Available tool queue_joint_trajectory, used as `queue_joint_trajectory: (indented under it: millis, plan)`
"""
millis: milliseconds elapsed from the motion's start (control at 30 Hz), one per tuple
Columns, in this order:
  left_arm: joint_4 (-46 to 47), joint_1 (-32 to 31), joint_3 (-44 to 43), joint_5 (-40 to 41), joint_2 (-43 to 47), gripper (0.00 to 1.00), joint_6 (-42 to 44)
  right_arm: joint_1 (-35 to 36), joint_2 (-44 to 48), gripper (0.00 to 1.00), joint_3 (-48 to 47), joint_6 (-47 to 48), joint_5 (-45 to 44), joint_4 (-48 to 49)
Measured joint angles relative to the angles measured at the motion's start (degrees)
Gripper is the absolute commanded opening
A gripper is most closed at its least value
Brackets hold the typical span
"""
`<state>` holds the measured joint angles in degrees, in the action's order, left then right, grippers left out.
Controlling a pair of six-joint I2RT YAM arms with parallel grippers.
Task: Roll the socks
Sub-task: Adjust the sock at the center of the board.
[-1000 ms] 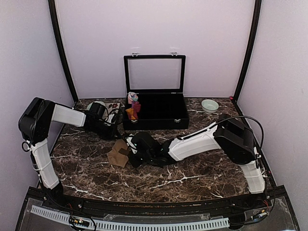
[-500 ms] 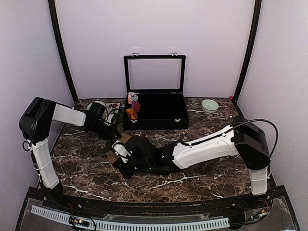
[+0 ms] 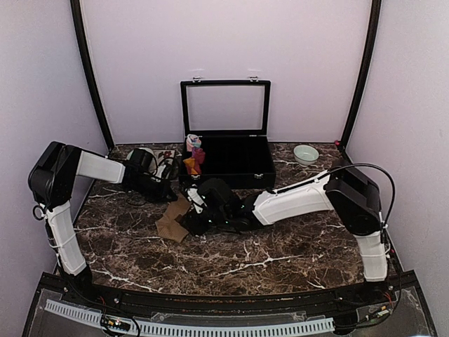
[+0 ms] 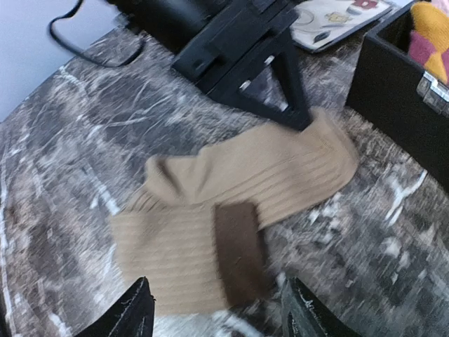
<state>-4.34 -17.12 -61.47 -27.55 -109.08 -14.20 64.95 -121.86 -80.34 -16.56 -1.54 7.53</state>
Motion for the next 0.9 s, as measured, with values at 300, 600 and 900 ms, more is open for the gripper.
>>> queue_joint_trajectory:
  millis: [300,600,900]
  plan:
    - [0.00,0.00,0.00,-0.52,-0.57,0.00,-0.04,-1.90,-9.97,0.56,-10.27,1.38,-0.81,-2.49]
    - [0.00,0.02,0.00,-0.52,-0.85,0.00,-0.07,-0.79,-11.56,0.35,-11.23,4.24,-2.60,-4.74]
    - [0.00,0.04,-0.28,-0.52,-1.36,0.00,-0.04,2.95,-11.54,0.00,-11.34,8.79,-9.18,-5.92]
